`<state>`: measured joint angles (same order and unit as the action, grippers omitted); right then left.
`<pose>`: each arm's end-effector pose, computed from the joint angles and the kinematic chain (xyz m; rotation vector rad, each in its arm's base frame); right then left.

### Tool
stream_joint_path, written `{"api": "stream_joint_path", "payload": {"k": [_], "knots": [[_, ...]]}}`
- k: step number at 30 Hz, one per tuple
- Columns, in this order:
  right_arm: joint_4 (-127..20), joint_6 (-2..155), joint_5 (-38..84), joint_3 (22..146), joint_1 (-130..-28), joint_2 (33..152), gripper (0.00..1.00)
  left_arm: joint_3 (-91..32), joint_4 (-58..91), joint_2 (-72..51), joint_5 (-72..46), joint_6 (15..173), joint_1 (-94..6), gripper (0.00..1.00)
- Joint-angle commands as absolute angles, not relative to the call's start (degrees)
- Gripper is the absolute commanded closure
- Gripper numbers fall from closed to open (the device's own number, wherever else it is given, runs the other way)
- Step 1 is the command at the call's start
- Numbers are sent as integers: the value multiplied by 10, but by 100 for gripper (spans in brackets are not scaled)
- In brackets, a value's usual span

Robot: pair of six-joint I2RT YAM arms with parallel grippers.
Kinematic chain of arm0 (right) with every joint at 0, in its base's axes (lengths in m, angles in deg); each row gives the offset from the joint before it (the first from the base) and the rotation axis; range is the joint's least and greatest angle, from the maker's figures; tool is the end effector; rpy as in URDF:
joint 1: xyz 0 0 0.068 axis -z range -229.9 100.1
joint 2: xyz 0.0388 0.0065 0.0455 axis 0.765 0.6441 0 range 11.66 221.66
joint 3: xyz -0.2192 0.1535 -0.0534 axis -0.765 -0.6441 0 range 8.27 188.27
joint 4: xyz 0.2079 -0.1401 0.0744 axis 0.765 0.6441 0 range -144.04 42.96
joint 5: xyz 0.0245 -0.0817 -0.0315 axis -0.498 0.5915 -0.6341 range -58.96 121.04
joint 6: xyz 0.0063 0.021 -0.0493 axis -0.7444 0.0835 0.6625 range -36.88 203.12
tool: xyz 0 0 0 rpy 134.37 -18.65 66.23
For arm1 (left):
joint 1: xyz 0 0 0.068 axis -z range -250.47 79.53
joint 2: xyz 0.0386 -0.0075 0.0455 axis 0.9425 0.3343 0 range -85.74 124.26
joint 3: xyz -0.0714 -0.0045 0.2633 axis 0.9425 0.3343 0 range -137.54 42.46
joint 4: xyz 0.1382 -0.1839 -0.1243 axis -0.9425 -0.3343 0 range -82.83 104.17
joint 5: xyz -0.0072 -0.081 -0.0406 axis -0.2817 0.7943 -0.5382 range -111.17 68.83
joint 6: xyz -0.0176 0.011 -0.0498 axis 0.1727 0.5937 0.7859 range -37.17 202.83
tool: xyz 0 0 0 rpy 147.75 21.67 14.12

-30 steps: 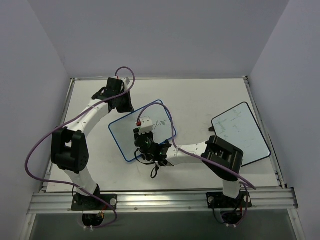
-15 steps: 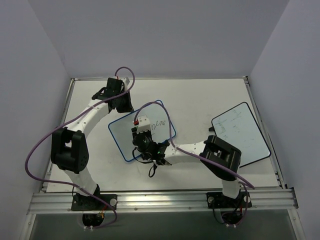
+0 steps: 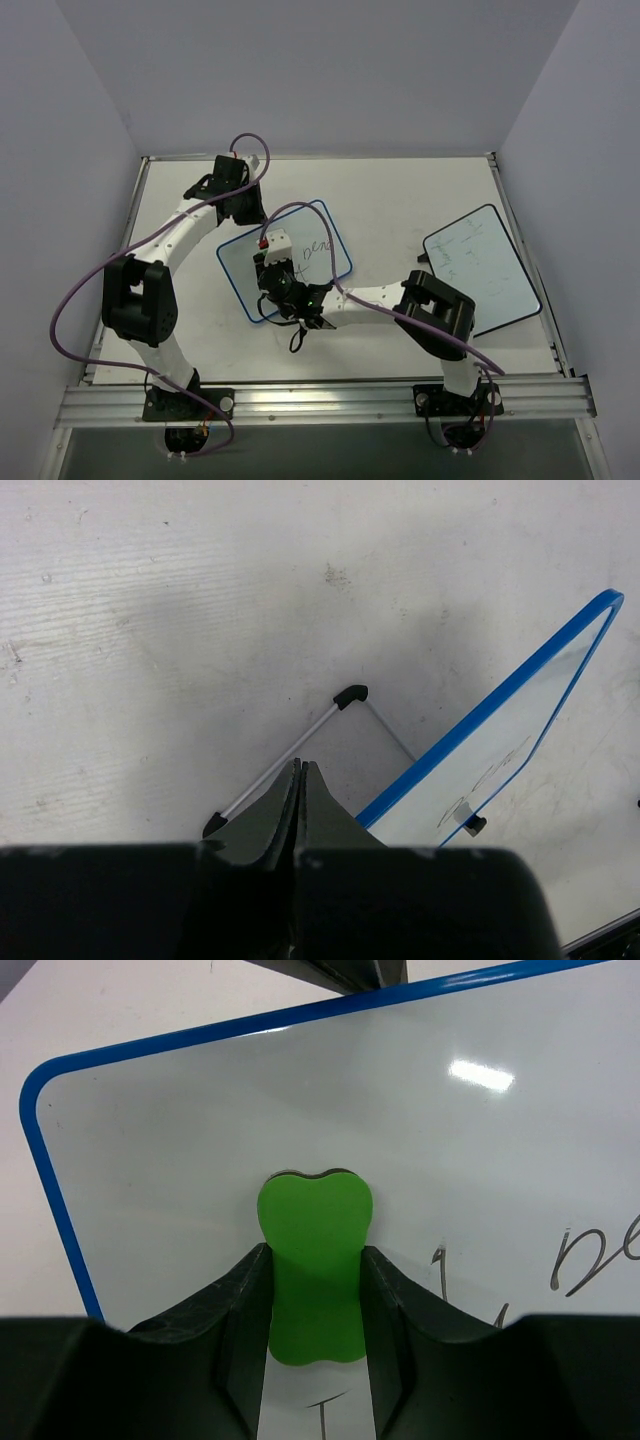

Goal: Erase the whiteboard

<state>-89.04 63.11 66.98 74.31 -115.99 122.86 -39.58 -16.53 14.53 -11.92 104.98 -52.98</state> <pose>0.1943 0.3865 0.2101 -0.2388 1.7305 0.5632 0.3705 -0.1228 0.2713 -0.0257 2.4745 -0.5027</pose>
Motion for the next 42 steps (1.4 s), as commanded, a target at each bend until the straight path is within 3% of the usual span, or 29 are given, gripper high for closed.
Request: {"api": "stream_joint_path", "payload": {"k": [1,18,34,42], "knots": [[-874,606,662,707,-1117,1219,100,-390,-175,128,-100,1046,-521,98],[-886,575,657,603,-1031,1165,100,-389,-177,129,-102,1044,-521,98],[-851,614,656,745,-1117,1242,100,-392,-177,131,-101,1043,-520,98],[-852,605,644,732,-1105,1237,100,-392,-177,133,-102,1042,-520,98]]}}
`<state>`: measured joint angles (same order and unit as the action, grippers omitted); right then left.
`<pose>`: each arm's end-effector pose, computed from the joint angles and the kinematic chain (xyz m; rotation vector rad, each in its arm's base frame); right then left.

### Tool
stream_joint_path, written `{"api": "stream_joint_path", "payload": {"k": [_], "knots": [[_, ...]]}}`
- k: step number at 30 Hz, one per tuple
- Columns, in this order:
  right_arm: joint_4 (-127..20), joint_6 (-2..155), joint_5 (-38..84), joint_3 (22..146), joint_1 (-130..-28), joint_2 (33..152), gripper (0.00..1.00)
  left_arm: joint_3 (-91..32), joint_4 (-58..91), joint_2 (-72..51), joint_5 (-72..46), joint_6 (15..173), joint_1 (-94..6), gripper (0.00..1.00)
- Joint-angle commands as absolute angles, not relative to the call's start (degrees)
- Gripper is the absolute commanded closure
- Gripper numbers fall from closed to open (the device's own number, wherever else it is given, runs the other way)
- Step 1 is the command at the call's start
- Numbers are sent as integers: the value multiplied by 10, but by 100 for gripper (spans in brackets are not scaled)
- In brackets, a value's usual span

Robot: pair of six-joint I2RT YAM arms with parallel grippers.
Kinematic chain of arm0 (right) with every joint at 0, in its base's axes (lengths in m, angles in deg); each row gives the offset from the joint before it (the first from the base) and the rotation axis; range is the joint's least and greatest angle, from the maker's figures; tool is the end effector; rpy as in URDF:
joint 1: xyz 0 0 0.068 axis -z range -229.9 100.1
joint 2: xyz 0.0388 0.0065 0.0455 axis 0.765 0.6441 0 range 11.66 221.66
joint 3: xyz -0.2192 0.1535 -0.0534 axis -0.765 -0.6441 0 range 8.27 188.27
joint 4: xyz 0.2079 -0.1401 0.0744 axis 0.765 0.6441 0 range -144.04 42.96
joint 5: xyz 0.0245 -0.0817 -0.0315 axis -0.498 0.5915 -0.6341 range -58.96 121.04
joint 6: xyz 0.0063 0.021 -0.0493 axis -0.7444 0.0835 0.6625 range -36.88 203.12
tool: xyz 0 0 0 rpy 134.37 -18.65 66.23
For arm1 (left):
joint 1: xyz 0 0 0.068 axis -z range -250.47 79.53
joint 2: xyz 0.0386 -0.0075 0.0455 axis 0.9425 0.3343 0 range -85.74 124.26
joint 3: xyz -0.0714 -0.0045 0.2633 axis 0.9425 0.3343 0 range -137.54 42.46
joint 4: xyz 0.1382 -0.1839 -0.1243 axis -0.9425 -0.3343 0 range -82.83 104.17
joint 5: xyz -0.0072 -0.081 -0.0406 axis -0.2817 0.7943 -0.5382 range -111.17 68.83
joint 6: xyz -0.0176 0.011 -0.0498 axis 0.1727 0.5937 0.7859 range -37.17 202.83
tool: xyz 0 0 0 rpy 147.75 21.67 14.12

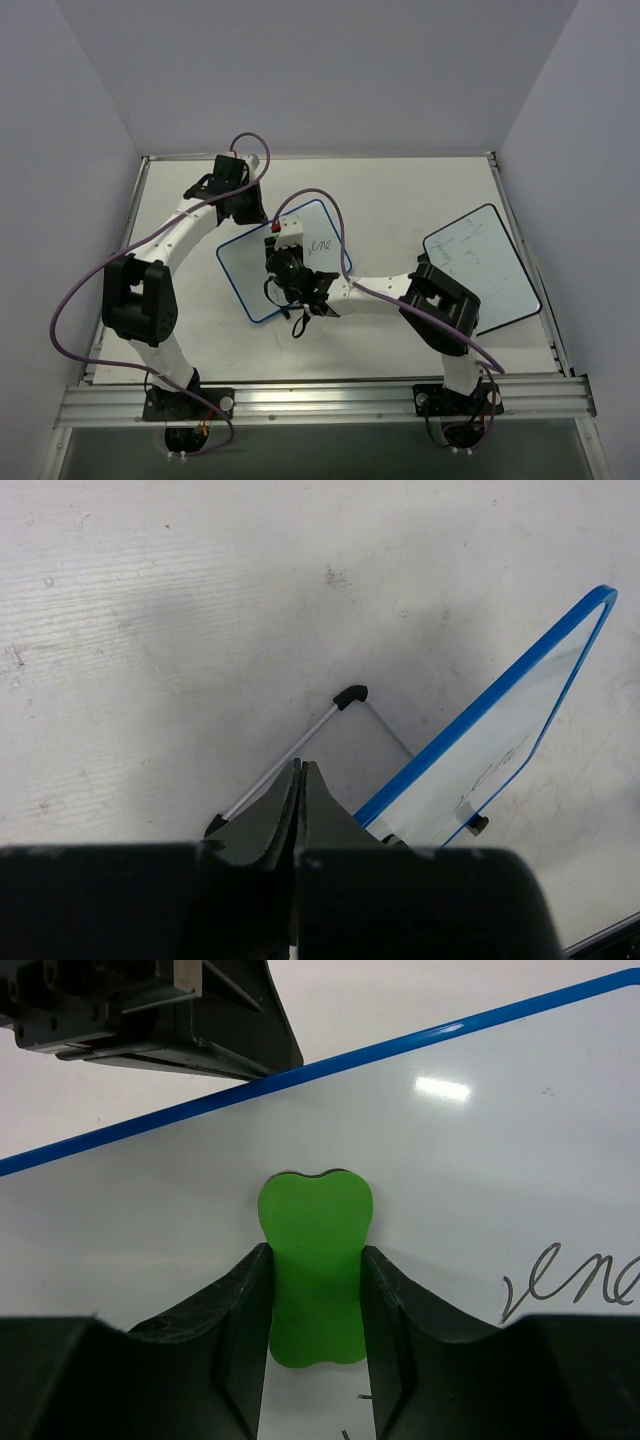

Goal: Erase the whiteboard

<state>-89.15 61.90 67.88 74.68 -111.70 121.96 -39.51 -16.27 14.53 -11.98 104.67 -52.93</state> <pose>0.2226 0.3698 0.2189 -0.1306 1.7163 0.5276 0.3706 -0.1232 0.2712 -0.0180 2.4706 -0.5004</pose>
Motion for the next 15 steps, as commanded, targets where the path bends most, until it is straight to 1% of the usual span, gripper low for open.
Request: {"api": "stream_joint_path", "payload": {"k": [1,15], "knots": [[-857,604,644,727,-1099,1234,100,-393,-177,134,-102,1042,-520,98],[-873,568,638,635,-1040,1180,100,-393,-177,135,-103,1042,-518,98]]}}
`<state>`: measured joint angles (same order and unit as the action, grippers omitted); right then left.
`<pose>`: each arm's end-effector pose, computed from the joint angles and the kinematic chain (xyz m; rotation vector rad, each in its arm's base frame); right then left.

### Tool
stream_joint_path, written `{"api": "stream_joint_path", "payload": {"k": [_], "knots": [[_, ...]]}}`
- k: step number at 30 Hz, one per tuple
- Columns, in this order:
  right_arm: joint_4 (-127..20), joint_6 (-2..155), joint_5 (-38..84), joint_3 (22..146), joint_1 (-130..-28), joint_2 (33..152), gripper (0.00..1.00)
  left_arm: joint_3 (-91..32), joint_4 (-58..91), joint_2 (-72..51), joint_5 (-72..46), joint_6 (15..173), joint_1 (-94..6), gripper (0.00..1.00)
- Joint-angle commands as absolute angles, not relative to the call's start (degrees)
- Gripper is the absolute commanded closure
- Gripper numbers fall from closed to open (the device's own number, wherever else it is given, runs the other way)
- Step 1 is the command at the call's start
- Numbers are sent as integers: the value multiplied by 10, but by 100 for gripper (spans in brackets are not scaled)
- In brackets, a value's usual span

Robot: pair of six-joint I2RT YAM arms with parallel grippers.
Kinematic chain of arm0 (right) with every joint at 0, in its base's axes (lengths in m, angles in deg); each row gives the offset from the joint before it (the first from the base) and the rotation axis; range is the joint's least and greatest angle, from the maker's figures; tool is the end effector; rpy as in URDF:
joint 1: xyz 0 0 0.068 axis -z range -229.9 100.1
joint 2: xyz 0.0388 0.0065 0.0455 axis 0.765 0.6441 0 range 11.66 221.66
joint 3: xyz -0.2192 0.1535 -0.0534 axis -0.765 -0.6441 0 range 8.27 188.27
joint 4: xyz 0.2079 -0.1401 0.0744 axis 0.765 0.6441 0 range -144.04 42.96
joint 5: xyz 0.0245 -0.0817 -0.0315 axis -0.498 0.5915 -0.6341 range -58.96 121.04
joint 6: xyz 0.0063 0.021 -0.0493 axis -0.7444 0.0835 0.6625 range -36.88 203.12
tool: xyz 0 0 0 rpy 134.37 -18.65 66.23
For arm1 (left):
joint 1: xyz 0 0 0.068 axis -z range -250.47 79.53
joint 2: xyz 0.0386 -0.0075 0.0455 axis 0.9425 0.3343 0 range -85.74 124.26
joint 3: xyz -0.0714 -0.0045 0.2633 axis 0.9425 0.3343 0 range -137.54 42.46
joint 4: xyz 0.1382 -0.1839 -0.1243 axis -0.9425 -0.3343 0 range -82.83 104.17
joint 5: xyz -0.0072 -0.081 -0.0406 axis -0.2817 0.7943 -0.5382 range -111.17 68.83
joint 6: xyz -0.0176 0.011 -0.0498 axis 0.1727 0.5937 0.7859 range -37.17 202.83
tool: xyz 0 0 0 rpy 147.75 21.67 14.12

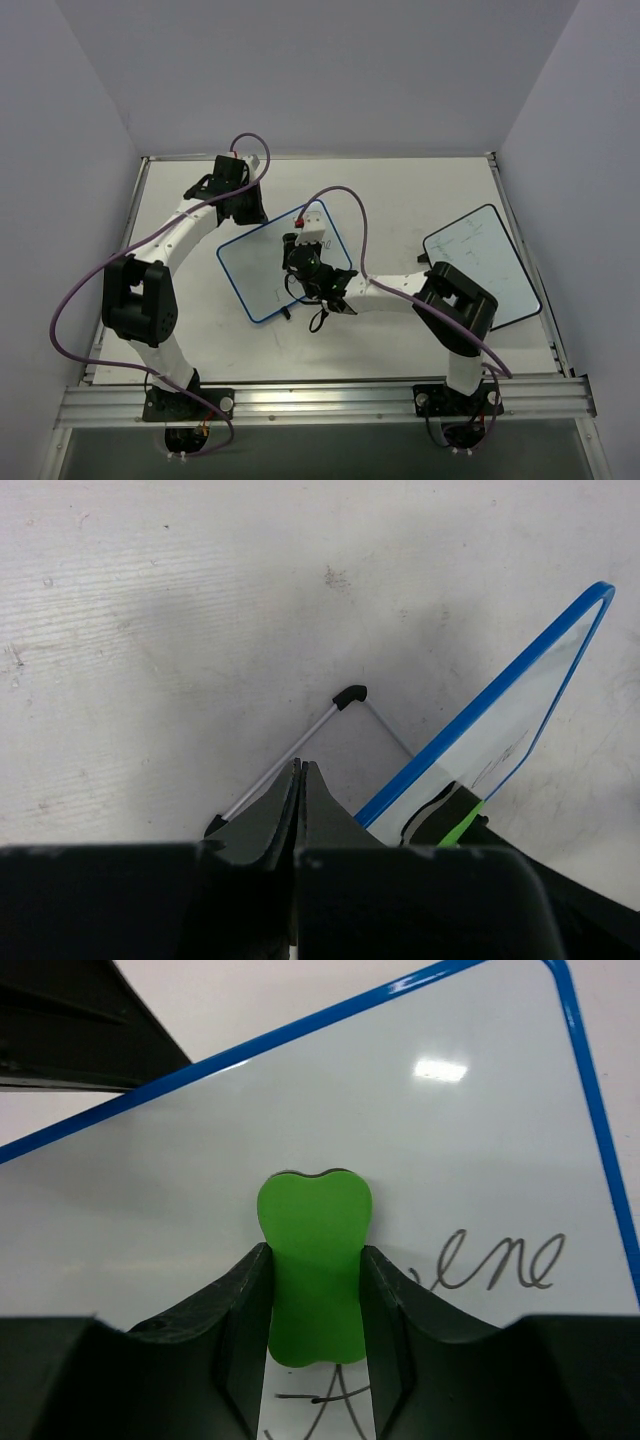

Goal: Erase the whiteboard

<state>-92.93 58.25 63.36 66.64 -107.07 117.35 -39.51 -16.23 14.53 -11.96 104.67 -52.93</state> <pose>0.2354 0.3296 0.2130 -0.0638 1.7283 0.5831 0.3707 -0.1232 0.2713 -0.0177 2.4699 -0.5010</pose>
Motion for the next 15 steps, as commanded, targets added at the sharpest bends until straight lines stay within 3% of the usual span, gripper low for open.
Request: {"api": "stream_joint_path", "payload": {"k": [1,15], "knots": [[-874,567,636,623,-1036,1177,100,-392,-177,135,-104,1042,-519,98],[-897,549,618,532,-967,1118,100,-393,-178,138,-105,1041,-518,98]]}}
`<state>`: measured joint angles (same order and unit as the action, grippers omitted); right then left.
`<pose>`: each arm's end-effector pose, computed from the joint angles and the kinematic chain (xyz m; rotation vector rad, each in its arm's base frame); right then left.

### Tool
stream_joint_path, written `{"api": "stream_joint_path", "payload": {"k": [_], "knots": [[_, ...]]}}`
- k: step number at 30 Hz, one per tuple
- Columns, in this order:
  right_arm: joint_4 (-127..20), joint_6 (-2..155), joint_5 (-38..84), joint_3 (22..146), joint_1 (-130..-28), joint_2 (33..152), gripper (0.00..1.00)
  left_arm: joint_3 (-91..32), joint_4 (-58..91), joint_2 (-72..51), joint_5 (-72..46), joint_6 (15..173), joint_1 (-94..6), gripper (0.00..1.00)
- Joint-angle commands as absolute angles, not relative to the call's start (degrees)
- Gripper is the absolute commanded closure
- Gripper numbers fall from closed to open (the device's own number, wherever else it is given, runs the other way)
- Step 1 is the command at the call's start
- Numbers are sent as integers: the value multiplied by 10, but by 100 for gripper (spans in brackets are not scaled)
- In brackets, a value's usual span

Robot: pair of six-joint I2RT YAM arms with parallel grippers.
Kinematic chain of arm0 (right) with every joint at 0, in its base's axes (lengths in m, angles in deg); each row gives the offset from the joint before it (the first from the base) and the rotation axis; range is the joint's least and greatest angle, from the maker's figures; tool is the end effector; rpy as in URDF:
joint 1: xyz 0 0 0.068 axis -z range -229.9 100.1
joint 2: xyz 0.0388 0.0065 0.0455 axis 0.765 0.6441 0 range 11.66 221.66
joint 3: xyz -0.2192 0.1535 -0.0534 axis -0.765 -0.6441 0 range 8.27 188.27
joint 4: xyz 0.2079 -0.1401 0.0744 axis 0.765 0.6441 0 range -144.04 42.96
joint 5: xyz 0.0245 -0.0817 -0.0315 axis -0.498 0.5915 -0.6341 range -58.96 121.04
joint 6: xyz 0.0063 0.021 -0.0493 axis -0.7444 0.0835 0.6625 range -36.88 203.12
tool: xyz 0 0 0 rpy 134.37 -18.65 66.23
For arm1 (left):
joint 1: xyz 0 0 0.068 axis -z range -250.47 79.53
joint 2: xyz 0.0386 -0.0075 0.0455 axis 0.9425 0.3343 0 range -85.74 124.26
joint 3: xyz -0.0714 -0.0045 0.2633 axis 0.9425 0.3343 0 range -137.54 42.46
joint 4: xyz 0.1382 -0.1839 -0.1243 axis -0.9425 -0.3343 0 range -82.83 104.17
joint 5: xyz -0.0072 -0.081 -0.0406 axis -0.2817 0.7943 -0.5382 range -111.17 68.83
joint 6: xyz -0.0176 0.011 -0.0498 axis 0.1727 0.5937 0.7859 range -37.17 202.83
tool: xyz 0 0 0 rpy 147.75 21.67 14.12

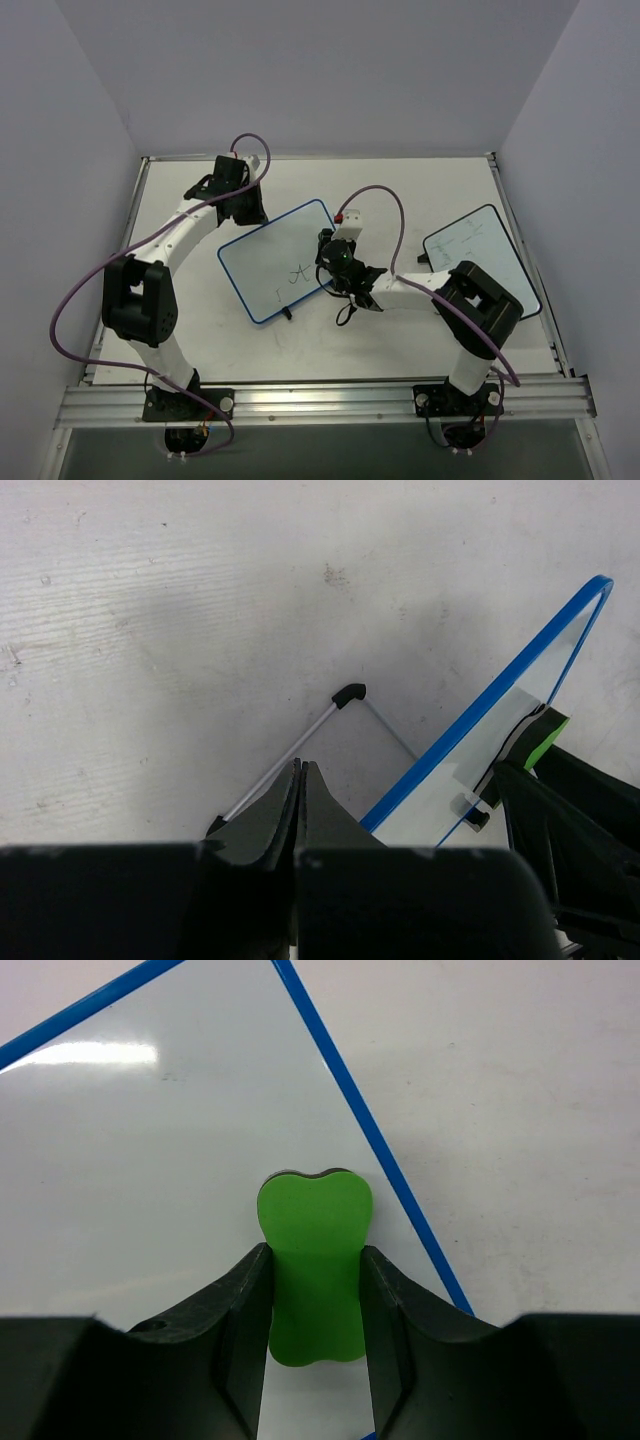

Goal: Erase the whiteboard

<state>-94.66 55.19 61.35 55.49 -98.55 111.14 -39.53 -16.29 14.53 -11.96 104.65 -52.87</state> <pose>0.2537 0.2610 0.1958 0.0646 1.7720 0.5062 0.3705 -0.1236 0.2713 -0.0161 2.4707 -0.5011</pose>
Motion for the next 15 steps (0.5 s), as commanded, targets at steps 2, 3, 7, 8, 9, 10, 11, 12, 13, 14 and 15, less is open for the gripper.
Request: {"api": "stream_joint_path", "payload": {"k": [2,3,7,8,9,10,11,12,13,14,15], "knots": [[-898,548,615,530,-962,1118,100,-394,-178,138,-105,1041,-518,98],[-899,549,613,531,-962,1118,100,-394,-177,138,-105,1041,-518,98],[-902,553,601,544,-963,1126,100,-394,-178,139,-105,1040,-518,98],[-901,554,600,548,-965,1127,100,-394,-178,139,-105,1040,-518,98],[-901,555,600,558,-967,1128,100,-394,-178,139,-105,1040,-518,98],[-901,556,598,563,-971,1133,100,-394,-177,139,-105,1040,-518,98],[-898,558,599,569,-981,1135,100,-394,-177,139,-105,1041,-518,98],[-897,559,600,575,-986,1138,100,-394,-177,140,-105,1041,-518,98],[-895,560,603,590,-992,1144,100,-394,-177,140,-105,1042,-518,98],[-890,563,607,599,-1006,1148,100,-394,-177,140,-105,1042,-518,98],[-888,564,608,607,-1013,1158,100,-394,-177,140,-105,1042,-518,98]]}}
